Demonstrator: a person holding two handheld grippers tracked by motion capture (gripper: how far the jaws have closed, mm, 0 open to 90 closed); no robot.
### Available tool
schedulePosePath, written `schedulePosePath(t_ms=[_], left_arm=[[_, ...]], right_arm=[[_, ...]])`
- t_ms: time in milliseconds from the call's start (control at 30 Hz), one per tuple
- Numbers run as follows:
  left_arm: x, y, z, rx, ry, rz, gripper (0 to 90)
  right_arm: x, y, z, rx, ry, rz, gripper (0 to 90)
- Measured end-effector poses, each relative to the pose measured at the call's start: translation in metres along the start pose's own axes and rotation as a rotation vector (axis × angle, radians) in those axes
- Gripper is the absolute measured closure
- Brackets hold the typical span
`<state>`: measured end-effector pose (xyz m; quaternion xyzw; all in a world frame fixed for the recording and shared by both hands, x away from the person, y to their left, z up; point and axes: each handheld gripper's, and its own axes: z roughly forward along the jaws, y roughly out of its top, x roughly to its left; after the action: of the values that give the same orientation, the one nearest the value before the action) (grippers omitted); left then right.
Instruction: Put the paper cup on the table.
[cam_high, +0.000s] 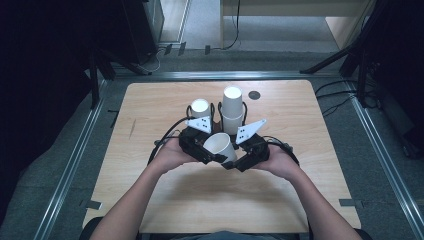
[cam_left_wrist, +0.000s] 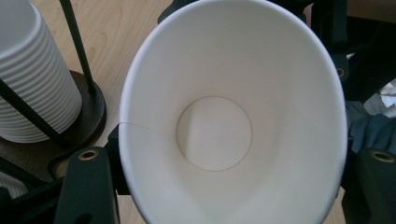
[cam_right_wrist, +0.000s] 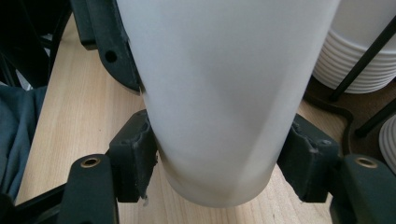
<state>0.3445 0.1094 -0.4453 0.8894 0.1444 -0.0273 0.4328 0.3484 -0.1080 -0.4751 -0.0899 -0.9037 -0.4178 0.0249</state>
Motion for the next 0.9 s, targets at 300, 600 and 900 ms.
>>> schedulePosePath(t_ms=[300,600,900], left_arm=[[0.001,0.001,-0.004,0.019,0.005,-0.012,30.3],[0.001,0.002,-0.013,0.035,0.015,0.006,30.1],[0.0,0.003,-0.016,0.074,0.031,0.001,29.9]], right_arm=[[0.002,0.0,-0.001,0.013,-0.005,0.024,22.8],[0.004,-0.007,-0.005,0.048,-0.013,0.033,20.7],[0.006,-0.009,-0.011,0.051,-0.03,0.044,20.4]])
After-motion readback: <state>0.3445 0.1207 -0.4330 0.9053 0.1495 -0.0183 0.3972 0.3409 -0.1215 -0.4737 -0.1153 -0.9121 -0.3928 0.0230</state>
